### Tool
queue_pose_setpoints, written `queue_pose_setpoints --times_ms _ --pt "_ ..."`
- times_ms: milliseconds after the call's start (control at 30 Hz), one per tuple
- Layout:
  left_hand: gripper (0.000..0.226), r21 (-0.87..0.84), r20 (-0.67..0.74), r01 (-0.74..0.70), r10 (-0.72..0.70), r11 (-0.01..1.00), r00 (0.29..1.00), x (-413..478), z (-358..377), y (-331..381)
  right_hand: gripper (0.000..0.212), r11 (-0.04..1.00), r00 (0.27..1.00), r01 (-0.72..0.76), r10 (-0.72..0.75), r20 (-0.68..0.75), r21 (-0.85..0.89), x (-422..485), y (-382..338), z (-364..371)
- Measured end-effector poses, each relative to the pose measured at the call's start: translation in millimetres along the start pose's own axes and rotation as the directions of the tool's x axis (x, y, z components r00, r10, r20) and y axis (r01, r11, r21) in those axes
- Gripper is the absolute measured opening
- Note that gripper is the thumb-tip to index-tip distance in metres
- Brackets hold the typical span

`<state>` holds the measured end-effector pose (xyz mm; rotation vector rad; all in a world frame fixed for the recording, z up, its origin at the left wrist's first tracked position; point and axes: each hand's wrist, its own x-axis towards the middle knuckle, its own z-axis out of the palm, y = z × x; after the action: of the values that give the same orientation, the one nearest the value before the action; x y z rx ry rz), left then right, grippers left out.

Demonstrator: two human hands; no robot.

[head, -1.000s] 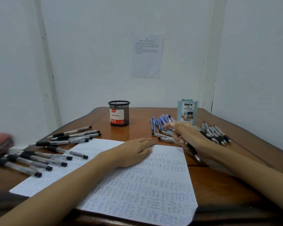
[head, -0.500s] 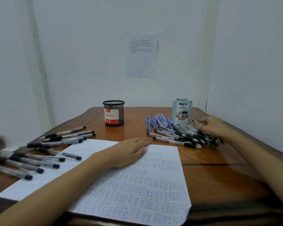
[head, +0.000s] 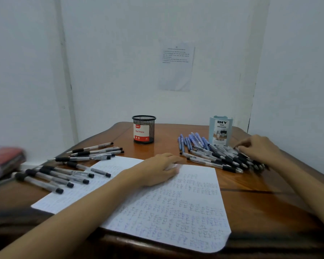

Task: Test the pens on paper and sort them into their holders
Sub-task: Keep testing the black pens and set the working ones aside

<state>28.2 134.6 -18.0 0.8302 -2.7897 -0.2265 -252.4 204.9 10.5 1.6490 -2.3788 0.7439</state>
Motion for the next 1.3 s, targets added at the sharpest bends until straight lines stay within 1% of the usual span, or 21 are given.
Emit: queue_pose_setpoints --times_ms 100,200,267,300,433,500,567,600,633,700,800,867,900,1000,1067,1167,1233,1300 --pt "0.043 -0.03 -0.081 0.036 -0.038 0.999 0.996 -2 -11 3 0.021 0.989 0.996 0.084 -0.08 -0.037 0.118 -7 -26 0" --pt "0.042 -0.151 -0.14 0.101 -0.123 0.983 0.983 -8 -35 -1 0.022 0.952 0.962 0.268 -0.272 0.011 0.149 -14 -71 -1" --pt "0.039 -0.204 -0.142 0.161 -0.192 0.966 0.971 -20 -51 -10 0.02 0.899 0.913 0.391 -0.406 0.041 0.196 -18 -109 0" --pt "0.037 -0.197 -0.152 0.189 -0.221 0.962 0.963 -28 -58 -17 0.018 0.867 0.883 0.443 -0.466 0.055 0.23 -20 -128 3" --pt "0.033 -0.073 -0.219 0.308 -0.316 0.949 0.923 -70 -71 -53 0.014 0.767 0.763 0.571 -0.627 0.155 0.293 -35 -196 28" --pt "0.033 -0.042 -0.232 0.37 -0.369 0.928 0.9 -96 -71 -74 0.018 0.711 0.684 0.605 -0.695 0.223 0.359 -46 -224 42" --pt "0.034 -0.007 -0.248 0.43 -0.418 0.903 0.874 -122 -68 -94 0.024 0.684 0.622 0.61 -0.726 0.294 0.4 -57 -245 57" --pt "0.035 -0.002 -0.255 0.457 -0.442 0.89 0.86 -134 -66 -103 0.028 0.681 0.604 0.615 -0.731 0.318 0.397 -61 -253 65" --pt "0.035 -0.004 -0.26 0.481 -0.465 0.877 0.846 -146 -63 -110 0.03 0.686 0.603 0.619 -0.727 0.327 0.383 -64 -259 72" --pt "0.037 -0.015 -0.261 0.513 -0.498 0.858 0.827 -164 -59 -121 0.028 0.704 0.638 0.608 -0.709 0.301 0.367 -68 -265 81" --pt "0.04 -0.031 -0.253 0.531 -0.521 0.847 0.815 -178 -55 -130 0.007 0.724 0.697 0.555 -0.673 0.246 0.409 -67 -264 88" --pt "0.04 -0.028 -0.257 0.535 -0.523 0.844 0.813 -179 -54 -132 0.003 0.734 0.728 0.533 -0.651 0.213 0.421 -65 -261 90" --pt "0.04 -0.024 -0.259 0.535 -0.522 0.844 0.813 -178 -53 -131 0.005 0.74 0.752 0.509 -0.631 0.192 0.439 -63 -259 89" --pt "0.04 -0.014 -0.278 0.524 -0.507 0.851 0.816 -174 -53 -128 0.006 0.739 0.822 0.343 -0.535 0.196 0.579 -60 -250 78" --pt "0.039 -0.008 -0.301 0.503 -0.482 0.864 0.823 -170 -54 -125 0.005 0.68 0.846 0.199 -0.483 0.226 0.706 -57 -239 65" --pt "0.037 -0.023 -0.328 0.441 -0.424 0.897 0.844 -157 -56 -115 0.005 0.524 0.909 0.01 -0.359 0.211 0.851 -51 -216 44" --pt "0.037 -0.022 -0.32 0.393 -0.379 0.919 0.868 -142 -57 -104 0.011 0.418 0.957 -0.067 -0.23 0.176 0.906 -43 -195 33" --pt "0.038 -0.003 -0.288 0.338 -0.325 0.941 0.901 -124 -57 -89 0.016 0.34 0.979 -0.108 -0.125 0.159 0.934 -36 -171 25"
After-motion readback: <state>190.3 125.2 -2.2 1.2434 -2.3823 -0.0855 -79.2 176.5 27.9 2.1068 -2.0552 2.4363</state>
